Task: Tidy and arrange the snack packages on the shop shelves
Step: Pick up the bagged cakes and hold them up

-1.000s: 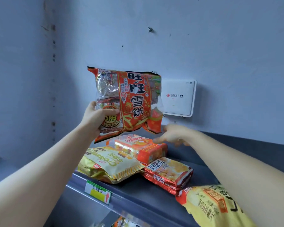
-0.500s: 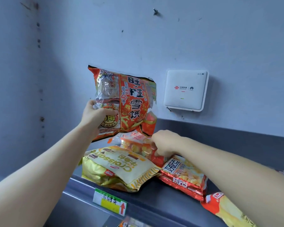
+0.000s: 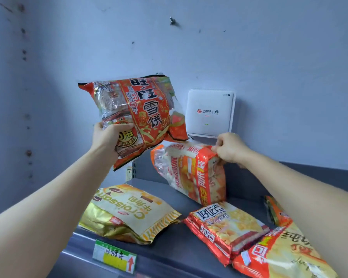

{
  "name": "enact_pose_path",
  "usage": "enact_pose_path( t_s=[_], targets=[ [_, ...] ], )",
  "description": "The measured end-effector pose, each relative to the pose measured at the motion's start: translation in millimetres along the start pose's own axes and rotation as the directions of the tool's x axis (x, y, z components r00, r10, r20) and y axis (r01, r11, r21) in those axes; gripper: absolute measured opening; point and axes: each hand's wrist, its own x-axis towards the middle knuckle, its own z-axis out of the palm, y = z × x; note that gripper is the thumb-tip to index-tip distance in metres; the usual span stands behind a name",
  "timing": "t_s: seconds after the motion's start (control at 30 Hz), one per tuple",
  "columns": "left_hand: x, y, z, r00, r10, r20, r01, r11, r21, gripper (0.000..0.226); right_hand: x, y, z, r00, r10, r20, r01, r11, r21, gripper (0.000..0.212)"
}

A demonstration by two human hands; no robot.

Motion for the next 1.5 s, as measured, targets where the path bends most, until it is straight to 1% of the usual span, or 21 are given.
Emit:
enact_pose_path(
  t_s=[0.07, 0.13, 0.23, 0.33, 0.5, 0.67, 0.73, 0.83, 0.9, 0.97, 1.0, 1.07, 1.13, 1.23, 1.3, 1.33, 1.37, 1.4, 1.43, 1.47, 1.5],
  targets=[
    [2.8, -2.9, 6.7, 0.997, -0.072, 0.034, 0.072, 0.997, 0.024, 0.068, -4.0, 11.0, -14.2, 0.998, 0.057, -0.018, -0.056, 0.997, 0.047, 0.025],
    [3.7, -6.0, 14.0, 0.986, -0.148, 0.079, 0.145, 0.989, 0.039, 0.065, -6.7, 22.6, -26.9, 0.996, 0.09, -0.029, -0.087, 0.994, 0.069, 0.02],
    [1.3, -10.5, 27.4, 0.977, -0.186, 0.107, 0.182, 0.982, 0.048, 0.055, -8.2, 38.1, -46.2, 0.989, 0.129, -0.069, -0.12, 0.985, 0.124, 0.024],
    [0.1, -13.7, 39.0, 0.981, -0.171, 0.093, 0.17, 0.985, 0.013, 0.06, -8.6, 51.1, -64.3, 0.978, 0.157, -0.135, -0.131, 0.974, 0.186, 0.028],
    [-3.3, -14.0, 49.2, 0.992, -0.118, 0.034, 0.12, 0.99, -0.076, 0.066, -9.2, 60.6, -75.7, 0.959, 0.155, -0.237, -0.096, 0.965, 0.245, 0.026],
    [-8.6, -3.1, 44.2, 0.999, -0.036, -0.019, 0.033, 0.992, -0.121, 0.071, -5.7, 43.1, -89.0, 0.936, 0.048, -0.349, 0.02, 0.982, 0.189, 0.025],
    [-10.8, 2.4, 40.2, 0.999, -0.012, -0.044, 0.007, 0.994, -0.11, 0.069, -4.8, 34.4, -101.1, 0.916, 0.015, -0.4, 0.048, 0.988, 0.148, 0.025],
    [-17.3, 2.4, 38.5, 1.0, -0.017, -0.016, 0.016, 1.0, -0.027, 0.061, -5.1, 28.3, -115.5, 0.885, -0.016, -0.466, 0.067, 0.993, 0.093, 0.021],
    [-21.7, -2.2, 40.0, 0.997, -0.062, 0.034, 0.06, 0.997, 0.055, 0.056, -6.1, 28.9, -120.3, 0.86, -0.041, -0.508, 0.079, 0.995, 0.054, 0.017],
    [-24.9, -9.3, 44.0, 0.981, -0.155, 0.117, 0.135, 0.978, 0.159, 0.065, -7.4, 31.8, -122.6, 0.836, -0.06, -0.545, 0.085, 0.996, 0.02, 0.017],
    [-25.7, -13.7, 48.1, 0.971, -0.185, 0.15, 0.151, 0.966, 0.211, 0.068, -8.6, 33.7, -123.5, 0.827, -0.068, -0.558, 0.088, 0.996, 0.009, 0.017],
    [-29.0, -25.3, 59.0, 0.957, -0.206, 0.202, 0.139, 0.943, 0.301, 0.061, -10.3, 38.6, -125.3, 0.814, -0.076, -0.576, 0.096, 0.995, 0.005, 0.015],
    [-31.9, -39.6, 71.0, 0.933, -0.268, 0.241, 0.174, 0.921, 0.349, 0.051, -12.8, 44.3, -129.4, 0.805, -0.083, -0.587, 0.099, 0.995, -0.006, 0.014],
    [-32.5, -59.3, 83.9, 0.86, -0.413, 0.3, 0.27, 0.867, 0.419, 0.034, -17.3, 56.4, -139.7, 0.79, -0.099, -0.606, 0.084, 0.995, -0.053, 0.015],
    [-29.3, -72.3, 92.1, 0.82, -0.467, 0.329, 0.295, 0.84, 0.456, 0.03, -19.7, 64.6, -146.9, 0.777, -0.104, -0.621, 0.075, 0.994, -0.073, 0.015],
    [-28.5, -79.3, 95.4, 0.817, -0.47, 0.334, 0.287, 0.834, 0.471, 0.03, -21.3, 67.3, -148.8, 0.773, -0.105, -0.626, 0.071, 0.994, -0.079, 0.015],
    [-28.4, -87.5, 101.7, 0.833, -0.451, 0.32, 0.247, 0.821, 0.514, 0.033, -22.4, 70.7, -150.6, 0.769, -0.106, -0.631, 0.064, 0.994, -0.088, 0.015],
    [-24.4, -98.5, 108.4, 0.867, -0.398, 0.3, 0.158, 0.791, 0.591, 0.036, -24.0, 73.6, -152.0, 0.764, -0.108, -0.637, 0.057, 0.993, -0.1, 0.015],
    [-22.7, -108.7, 115.1, 0.904, -0.33, 0.273, 0.022, 0.673, 0.739, 0.039, -25.4, 76.4, -152.7, 0.759, -0.108, -0.642, 0.052, 0.993, -0.107, 0.015],
    [-20.7, -120.5, 120.4, 0.939, -0.244, 0.242, -0.102, 0.474, 0.875, 0.043, -27.5, 78.6, -153.5, 0.755, -0.107, -0.647, 0.05, 0.993, -0.106, 0.015],
    [-23.4, -127.3, 124.7, 0.965, -0.163, 0.204, -0.158, 0.256, 0.954, 0.049, -29.2, 80.7, -154.0, 0.754, -0.105, -0.649, 0.053, 0.994, -0.099, 0.016]
  ],
)
